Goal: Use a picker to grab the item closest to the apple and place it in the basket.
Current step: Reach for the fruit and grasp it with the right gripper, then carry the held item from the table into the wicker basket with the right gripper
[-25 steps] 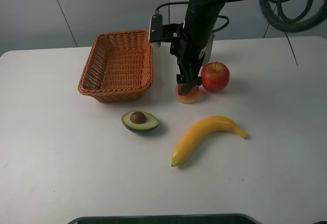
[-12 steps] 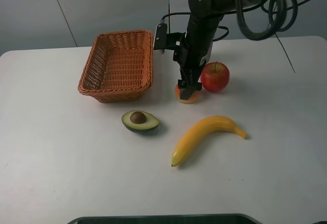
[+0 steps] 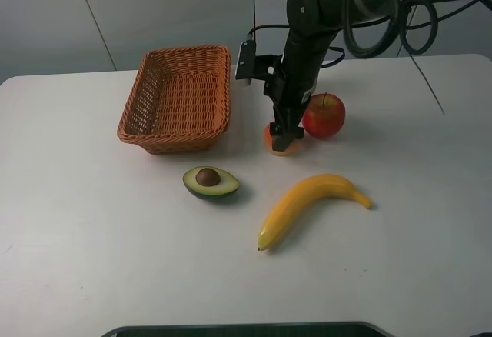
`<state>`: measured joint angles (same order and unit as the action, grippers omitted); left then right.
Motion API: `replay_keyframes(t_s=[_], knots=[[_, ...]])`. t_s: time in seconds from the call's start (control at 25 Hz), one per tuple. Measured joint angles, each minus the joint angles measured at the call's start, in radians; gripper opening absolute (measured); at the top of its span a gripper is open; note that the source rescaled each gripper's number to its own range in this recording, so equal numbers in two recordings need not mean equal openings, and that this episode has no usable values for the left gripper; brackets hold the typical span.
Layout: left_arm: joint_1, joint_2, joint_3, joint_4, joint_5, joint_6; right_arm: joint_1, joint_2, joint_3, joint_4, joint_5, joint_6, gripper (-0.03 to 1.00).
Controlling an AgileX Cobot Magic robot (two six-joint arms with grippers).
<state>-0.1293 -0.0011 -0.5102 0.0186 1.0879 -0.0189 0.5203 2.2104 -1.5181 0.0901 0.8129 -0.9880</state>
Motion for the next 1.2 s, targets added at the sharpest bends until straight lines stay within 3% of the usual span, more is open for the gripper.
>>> replay_keyframes(t_s=[0.72, 0.8, 0.88, 0.92, 0.96, 1.2], knots=[[0.0, 0.0, 0.0, 0.0, 0.0, -0.002, 0.0, 0.057, 0.0, 0.0, 0.004, 0.0, 0.97], [0.0, 0.0, 0.0, 0.0, 0.0, -0.002, 0.0, 0.057, 0.0, 0.0, 0.005, 0.0, 0.77], [0.0, 0.0, 0.0, 0.0, 0.0, -0.002, 0.0, 0.057, 0.0, 0.0, 0.005, 0.0, 0.38], [0.0, 0.0, 0.0, 0.0, 0.0, -0.002, 0.0, 0.058, 0.0, 0.0, 0.005, 0.0, 0.08], [0.0, 0.0, 0.0, 0.0, 0.0, -0.002, 0.0, 0.058, 0.0, 0.0, 0.005, 0.0, 0.0], [0.0, 0.0, 0.0, 0.0, 0.0, -0.002, 0.0, 0.058, 0.0, 0.0, 0.005, 0.0, 0.0]])
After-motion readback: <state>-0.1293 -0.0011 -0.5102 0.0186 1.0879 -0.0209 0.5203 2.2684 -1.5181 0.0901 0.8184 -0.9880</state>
